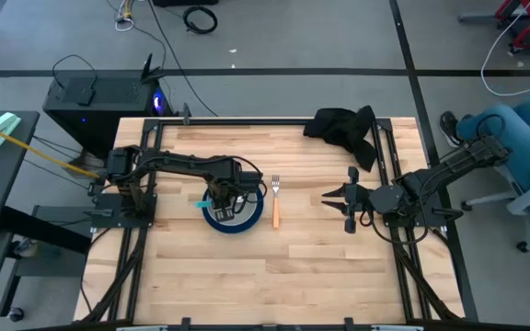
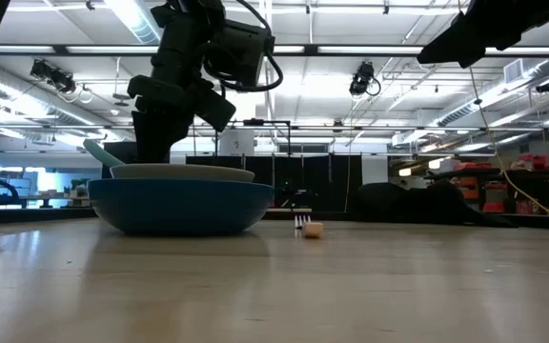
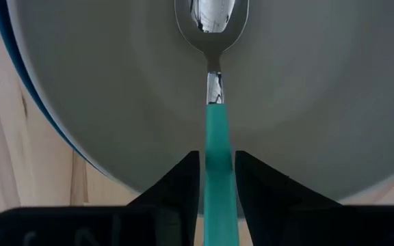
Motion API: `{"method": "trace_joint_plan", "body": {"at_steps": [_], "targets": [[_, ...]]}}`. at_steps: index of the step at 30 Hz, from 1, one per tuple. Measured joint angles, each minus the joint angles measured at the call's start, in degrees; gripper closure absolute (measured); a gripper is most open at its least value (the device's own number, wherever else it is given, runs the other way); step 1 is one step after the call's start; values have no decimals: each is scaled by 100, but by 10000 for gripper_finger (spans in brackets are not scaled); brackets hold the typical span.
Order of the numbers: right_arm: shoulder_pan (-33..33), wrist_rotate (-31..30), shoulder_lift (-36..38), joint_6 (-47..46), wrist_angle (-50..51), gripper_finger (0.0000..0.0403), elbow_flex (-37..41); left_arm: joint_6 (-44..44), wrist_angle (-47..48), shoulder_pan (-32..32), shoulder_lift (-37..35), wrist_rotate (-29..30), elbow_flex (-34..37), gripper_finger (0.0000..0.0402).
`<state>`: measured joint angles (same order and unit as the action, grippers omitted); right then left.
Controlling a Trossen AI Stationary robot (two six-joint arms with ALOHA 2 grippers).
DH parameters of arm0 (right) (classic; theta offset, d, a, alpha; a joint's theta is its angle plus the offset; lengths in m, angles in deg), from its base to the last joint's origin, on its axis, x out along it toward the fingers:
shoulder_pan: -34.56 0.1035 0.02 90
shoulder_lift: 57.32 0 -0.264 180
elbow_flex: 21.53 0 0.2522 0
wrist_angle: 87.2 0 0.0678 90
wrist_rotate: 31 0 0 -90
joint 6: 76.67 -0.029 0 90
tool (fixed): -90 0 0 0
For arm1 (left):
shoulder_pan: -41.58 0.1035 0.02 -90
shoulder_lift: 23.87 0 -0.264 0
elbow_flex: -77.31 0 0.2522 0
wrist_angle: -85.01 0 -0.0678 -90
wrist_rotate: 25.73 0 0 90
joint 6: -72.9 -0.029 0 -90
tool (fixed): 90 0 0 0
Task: Set table place
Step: Put the blue spoon into the gray bowl on the table, then return to Home Position
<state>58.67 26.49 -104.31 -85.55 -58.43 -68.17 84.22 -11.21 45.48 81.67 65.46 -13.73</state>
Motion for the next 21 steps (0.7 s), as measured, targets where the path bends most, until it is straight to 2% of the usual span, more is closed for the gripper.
{"method": "trace_joint_plan", "body": {"at_steps": [14,21], "targets": [[0,0,0,0,0,314,0,-7,16,0,-4,0,-8,300],[1,-1,0,0,0,314,0,-16,79,-2,-9,1,-630,298]]}}
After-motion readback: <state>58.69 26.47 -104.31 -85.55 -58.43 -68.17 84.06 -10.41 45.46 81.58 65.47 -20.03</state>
